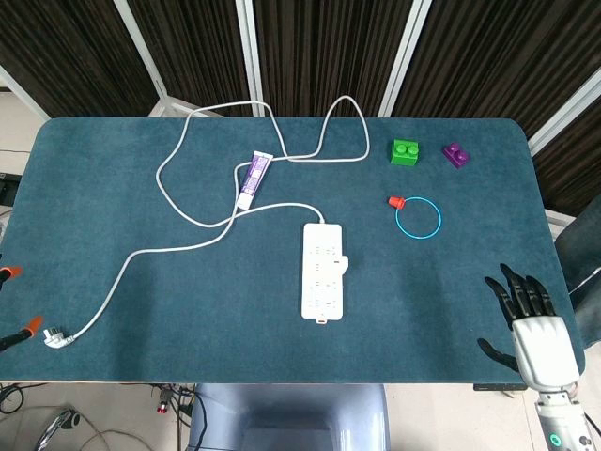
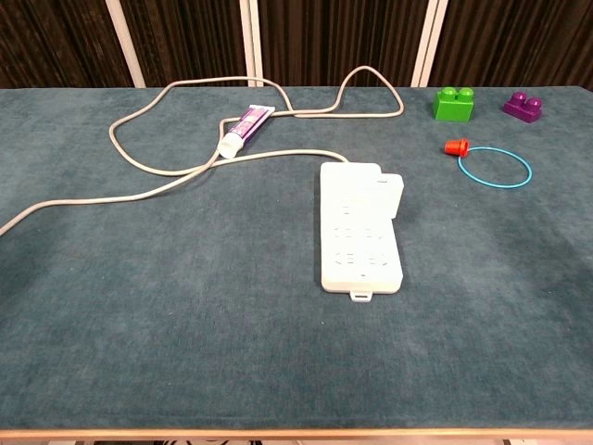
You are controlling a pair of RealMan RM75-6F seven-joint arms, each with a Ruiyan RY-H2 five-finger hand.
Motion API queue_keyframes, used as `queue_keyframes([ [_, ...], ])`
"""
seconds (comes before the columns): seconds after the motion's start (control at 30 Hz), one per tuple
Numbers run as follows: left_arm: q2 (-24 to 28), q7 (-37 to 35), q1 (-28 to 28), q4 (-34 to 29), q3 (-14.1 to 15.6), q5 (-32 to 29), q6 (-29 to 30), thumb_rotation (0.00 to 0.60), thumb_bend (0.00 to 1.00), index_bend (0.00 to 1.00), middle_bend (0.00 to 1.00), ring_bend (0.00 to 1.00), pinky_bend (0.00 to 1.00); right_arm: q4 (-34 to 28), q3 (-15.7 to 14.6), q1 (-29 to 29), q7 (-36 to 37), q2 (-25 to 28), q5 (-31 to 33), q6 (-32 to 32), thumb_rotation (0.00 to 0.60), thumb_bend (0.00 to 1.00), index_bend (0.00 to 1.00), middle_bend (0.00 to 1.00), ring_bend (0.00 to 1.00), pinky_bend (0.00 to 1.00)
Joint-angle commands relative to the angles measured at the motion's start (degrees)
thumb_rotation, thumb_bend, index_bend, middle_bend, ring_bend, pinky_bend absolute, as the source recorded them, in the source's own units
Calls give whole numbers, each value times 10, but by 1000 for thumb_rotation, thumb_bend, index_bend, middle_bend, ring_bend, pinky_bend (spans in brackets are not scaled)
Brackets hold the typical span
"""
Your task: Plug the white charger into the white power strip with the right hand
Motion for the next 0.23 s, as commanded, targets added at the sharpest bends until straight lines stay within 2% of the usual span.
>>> queue_keyframes([
  [0.03,3,-3,2,-2,-2,-3,2,600,133,260,94,30,93,12,3,-12,-20,-10,-7,1,600,187,154,18,117,112],
  [0.23,9,-14,2,-1,-1,-1,0,600,133,260,94,30,93,12,15,-19,-27,-8,-4,-10,600,188,163,18,116,112],
])
